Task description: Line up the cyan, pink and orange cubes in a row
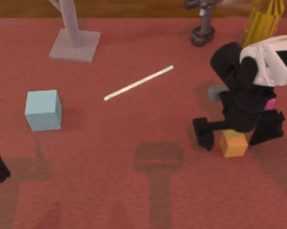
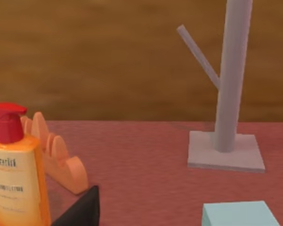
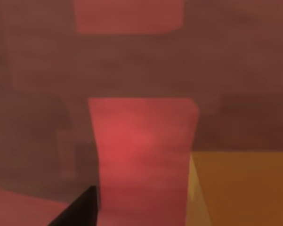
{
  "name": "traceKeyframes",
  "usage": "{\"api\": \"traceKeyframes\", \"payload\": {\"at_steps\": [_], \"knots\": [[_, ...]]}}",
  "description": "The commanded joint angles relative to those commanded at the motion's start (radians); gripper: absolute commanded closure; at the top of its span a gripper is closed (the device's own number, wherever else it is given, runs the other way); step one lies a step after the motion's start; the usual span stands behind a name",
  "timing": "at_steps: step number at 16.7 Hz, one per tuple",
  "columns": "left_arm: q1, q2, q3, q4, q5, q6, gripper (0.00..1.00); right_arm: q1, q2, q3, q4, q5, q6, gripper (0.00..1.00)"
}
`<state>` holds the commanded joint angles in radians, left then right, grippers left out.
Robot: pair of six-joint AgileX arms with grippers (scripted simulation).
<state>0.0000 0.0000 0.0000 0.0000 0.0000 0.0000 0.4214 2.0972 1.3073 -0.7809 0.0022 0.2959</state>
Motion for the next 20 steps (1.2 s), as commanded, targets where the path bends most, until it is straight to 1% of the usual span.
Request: {"api": "traceKeyframes", "payload": {"at_steps": [2, 15, 16, 20], "knots": [[0.000, 0.000, 0.000, 0.000, 0.000, 0.000, 0.00, 0.000, 0.000, 0.000, 0.000, 0.000, 0.000, 0.00], [0.000, 0.000, 0.000, 0.000, 0.000, 0.000, 0.00, 0.000, 0.000, 0.000, 0.000, 0.000, 0.000, 0.98], [0.000, 0.000, 0.000, 0.000, 0.000, 0.000, 0.00, 0.000, 0.000, 0.000, 0.000, 0.000, 0.000, 1.00], [0.000, 0.000, 0.000, 0.000, 0.000, 0.000, 0.00, 0.000, 0.000, 0.000, 0.000, 0.000, 0.000, 1.00]]}}
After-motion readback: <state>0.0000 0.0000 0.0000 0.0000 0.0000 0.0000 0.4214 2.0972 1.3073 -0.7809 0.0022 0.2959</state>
